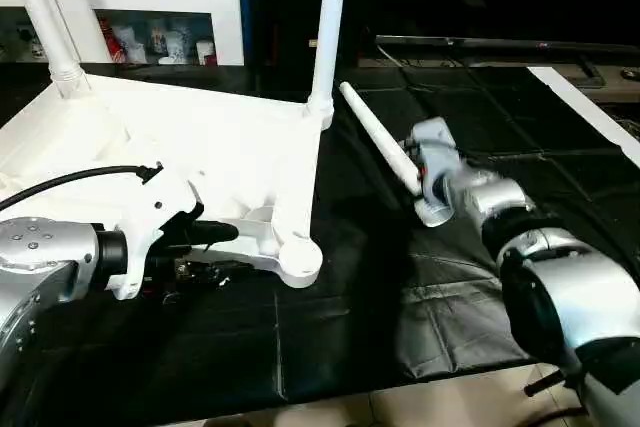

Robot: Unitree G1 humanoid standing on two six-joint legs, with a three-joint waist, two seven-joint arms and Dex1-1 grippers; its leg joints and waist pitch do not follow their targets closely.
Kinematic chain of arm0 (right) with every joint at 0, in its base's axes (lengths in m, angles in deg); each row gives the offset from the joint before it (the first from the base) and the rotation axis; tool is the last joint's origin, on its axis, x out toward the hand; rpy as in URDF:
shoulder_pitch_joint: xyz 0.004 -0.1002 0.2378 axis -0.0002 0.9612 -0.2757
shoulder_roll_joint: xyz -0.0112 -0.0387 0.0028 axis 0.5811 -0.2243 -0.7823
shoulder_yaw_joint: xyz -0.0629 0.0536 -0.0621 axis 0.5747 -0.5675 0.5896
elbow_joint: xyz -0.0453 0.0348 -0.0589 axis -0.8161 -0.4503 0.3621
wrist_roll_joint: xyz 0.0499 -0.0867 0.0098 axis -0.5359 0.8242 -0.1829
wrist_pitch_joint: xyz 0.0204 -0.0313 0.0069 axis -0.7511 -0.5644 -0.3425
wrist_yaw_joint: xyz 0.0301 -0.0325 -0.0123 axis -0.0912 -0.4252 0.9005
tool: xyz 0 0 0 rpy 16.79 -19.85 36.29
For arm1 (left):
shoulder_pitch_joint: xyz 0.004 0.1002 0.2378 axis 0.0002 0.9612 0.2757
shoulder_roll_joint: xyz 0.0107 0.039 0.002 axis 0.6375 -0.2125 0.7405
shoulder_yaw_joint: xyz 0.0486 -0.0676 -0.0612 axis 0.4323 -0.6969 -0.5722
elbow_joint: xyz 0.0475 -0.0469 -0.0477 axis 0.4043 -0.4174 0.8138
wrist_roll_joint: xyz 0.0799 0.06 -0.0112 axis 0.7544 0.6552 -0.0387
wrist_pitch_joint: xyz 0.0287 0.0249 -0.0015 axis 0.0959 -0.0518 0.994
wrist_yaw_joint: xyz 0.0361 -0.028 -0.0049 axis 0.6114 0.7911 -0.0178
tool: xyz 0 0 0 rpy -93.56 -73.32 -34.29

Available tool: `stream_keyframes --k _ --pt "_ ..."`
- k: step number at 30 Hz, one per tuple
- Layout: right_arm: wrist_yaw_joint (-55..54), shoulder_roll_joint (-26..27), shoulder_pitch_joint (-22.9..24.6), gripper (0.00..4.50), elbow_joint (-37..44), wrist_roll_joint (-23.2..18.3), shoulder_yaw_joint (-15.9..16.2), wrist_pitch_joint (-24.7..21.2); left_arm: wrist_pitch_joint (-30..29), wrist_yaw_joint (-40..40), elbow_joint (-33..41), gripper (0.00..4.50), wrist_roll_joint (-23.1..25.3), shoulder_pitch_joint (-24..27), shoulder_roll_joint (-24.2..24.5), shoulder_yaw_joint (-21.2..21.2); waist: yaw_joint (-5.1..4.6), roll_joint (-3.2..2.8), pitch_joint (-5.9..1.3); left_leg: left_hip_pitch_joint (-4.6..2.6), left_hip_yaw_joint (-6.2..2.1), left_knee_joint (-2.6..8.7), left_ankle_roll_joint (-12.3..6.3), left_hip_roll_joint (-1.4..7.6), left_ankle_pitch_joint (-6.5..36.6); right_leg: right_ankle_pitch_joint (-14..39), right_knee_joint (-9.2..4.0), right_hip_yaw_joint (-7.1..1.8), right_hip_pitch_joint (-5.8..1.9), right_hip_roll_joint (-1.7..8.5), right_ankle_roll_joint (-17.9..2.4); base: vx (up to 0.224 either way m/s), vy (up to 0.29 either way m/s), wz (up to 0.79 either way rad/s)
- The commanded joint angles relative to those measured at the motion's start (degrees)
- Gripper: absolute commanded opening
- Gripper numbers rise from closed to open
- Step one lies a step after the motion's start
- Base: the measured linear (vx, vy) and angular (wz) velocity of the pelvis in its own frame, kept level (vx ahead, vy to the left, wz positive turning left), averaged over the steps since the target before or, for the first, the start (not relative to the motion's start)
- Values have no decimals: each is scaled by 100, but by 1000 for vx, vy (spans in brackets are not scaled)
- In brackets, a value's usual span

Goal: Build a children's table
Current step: Pick table leg

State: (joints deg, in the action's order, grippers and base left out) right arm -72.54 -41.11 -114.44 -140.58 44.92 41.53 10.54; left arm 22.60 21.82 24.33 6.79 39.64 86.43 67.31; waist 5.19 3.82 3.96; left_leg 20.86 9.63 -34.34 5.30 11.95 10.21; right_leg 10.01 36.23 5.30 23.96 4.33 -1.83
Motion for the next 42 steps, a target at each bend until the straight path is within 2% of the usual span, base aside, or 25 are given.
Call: stream_keyframes --k 1,2,4,5,9,14,22,26,31,34,38,39,40,41,42 --pt "57 -51 53 450 -14 -3 -20 -124 -44 47 96 355 -48 -24 68 44 3 -141 -410 -18 -4 396 311 80 1312 1235 -350 -315 -333 328 -1000 0 0 0" --pt "145 -56 58 450 -16 -5 -11 -178 -41 44 83 355 -56 -46 73 66 7 -163 -410 -20 -11 396 318 82 1332 1238 -345 -313 -336 332 -1009 0 0 0" --pt "209 -59 62 450 -15 11 -9 -219 -47 63 77 373 -79 -63 81 87 5 -155 -408 -25 -8 393 316 82 1385 1276 -356 -314 -333 330 -1016 0 0 0" --pt "474 -74 77 450 -20 114 92 -361 -29 83 58 385 -100 -93 112 146 7 -185 -407 -31 -11 392 317 82 1425 1308 -356 -314 -328 330 -1027 0 0 0" --pt "720 -110 93 450 -27 227 213 -492 -9 100 17 415 -102 -139 124 200 12 -174 -392 -29 -14 399 319 96 1493 1420 -372 -308 -331 334 -1053 0 0 0" --pt "768 -169 111 403 -20 306 230 -730 55 109 -47 447 -76 -198 117 265 28 -185 -394 -51 -21 401 358 99 1568 1511 -381 -308 -325 337 -1035 0 0 0" --pt "777 -204 162 331 -10 294 153 -871 -4 134 18 450 -219 -215 138 291 41 -178 -388 -68 -30 405 390 98 1674 1664 -396 -306 -318 344 -993 0 0 0" --pt "803 -213 268 299 -5 281 102 -1114 1 169 28 450 -257 -200 137 338 61 -164 -377 -82 -31 413 396 103 1747 1793 -411 -307 -311 342 -938 0 0 0" --pt "665 -213 325 282 7 65 -163 -1128 42 218 -25 450 -265 -229 55 361 72 -150 -358 -112 -40 422 428 99 1958 2139 -456 -305 -298 357 -837 0 0 0" --pt "452 -233 356 281 54 -288 -590 -1013 141 327 -144 450 -246 -302 -44 415 68 -145 -361 -143 -42 417 430 85 2046 2284 -487 -296 -285 349 -733 0 0 0" --pt "379 -258 367 280 141 -610 -980 -854 241 502 -323 450 -217 -451 -280 488 51 -165 -385 -122 -50 407 430 84 1978 2176 -472 -285 -307 345 -740 0 0 0" --pt "376 -258 371 280 170 -675 -1064 -769 286 555 -393 450 -188 -499 -350 523 36 -189 -384 -132 -40 403 417 78 1995 2139 -490 -283 -294 334 -754 0 0 0" --pt "376 -258 371 280 170 -675 -1064 -769 286 555 -393 450 -188 -499 -350 523 31 -178 -392 -129 -42 396 414 78 1970 2085 -471 -282 -298 333 -780 0 0 0" --pt "367 -254 386 280 227 -799 -1222 -603 364 659 -523 450 -130 -583 -478 587 24 -172 -401 -105 -48 399 408 75 1918 2026 -454 -280 -325 333 -807 0 0 0" --pt "367 -254 392 280 247 -846 -1275 -543 389 696 -569 450 -109 -611 -524 607 8 -208 -400 -115 -26 391 394 71 1890 1925 -475 -287 -310 327 -825 0 0 0"
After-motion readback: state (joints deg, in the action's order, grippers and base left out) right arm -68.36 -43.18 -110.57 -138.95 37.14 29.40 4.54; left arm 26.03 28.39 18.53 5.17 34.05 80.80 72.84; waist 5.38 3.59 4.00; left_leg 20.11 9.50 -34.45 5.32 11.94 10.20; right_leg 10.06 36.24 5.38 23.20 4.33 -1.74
